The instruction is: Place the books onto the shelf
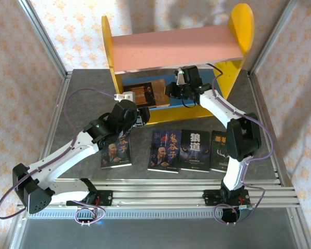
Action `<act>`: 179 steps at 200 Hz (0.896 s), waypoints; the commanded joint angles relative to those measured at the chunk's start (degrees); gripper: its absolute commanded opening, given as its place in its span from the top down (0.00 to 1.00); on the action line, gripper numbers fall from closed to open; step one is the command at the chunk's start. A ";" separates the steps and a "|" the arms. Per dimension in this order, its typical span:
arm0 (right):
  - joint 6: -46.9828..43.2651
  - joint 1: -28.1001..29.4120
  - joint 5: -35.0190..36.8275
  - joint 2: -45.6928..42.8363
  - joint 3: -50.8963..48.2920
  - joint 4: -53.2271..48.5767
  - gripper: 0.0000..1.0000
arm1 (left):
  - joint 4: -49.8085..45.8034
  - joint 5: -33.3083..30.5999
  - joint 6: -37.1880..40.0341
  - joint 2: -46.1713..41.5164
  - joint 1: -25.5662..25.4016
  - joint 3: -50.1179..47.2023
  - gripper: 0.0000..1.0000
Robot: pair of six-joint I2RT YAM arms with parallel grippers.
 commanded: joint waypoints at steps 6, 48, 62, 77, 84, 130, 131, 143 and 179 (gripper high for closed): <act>0.69 1.03 1.01 -0.19 0.05 1.79 0.77 | -1.76 -0.46 -0.17 -0.28 0.50 -0.19 0.32; -2.01 1.35 2.21 -2.44 -0.79 -0.76 0.68 | -1.68 -0.54 -0.13 -0.31 0.65 -0.32 0.32; -3.12 1.73 2.87 -2.74 -0.73 -2.05 0.68 | -1.40 -0.34 -0.15 -0.11 0.59 -0.31 0.32; -3.82 2.06 3.49 -2.69 -0.66 -2.86 0.69 | -1.12 -0.06 -0.24 0.14 0.56 -0.20 0.32; -4.01 2.15 3.50 -2.54 -0.69 -3.00 0.69 | -1.01 0.09 -0.35 0.28 0.58 -0.25 0.32; -2.45 2.48 5.06 -1.80 -0.73 -2.39 0.79 | -0.85 0.57 -0.73 0.33 0.57 -0.47 0.32; -2.32 2.43 5.08 -1.78 -0.73 -2.32 0.79 | -0.88 0.53 -0.74 0.33 0.58 -0.44 0.32; -1.59 2.58 5.54 -1.69 -0.80 -1.92 0.80 | -0.85 0.45 -0.83 0.24 0.59 -0.63 0.32; 1.01 2.96 6.31 -1.72 -1.83 0.19 0.83 | -0.81 0.23 -0.92 0.16 0.58 -0.69 0.32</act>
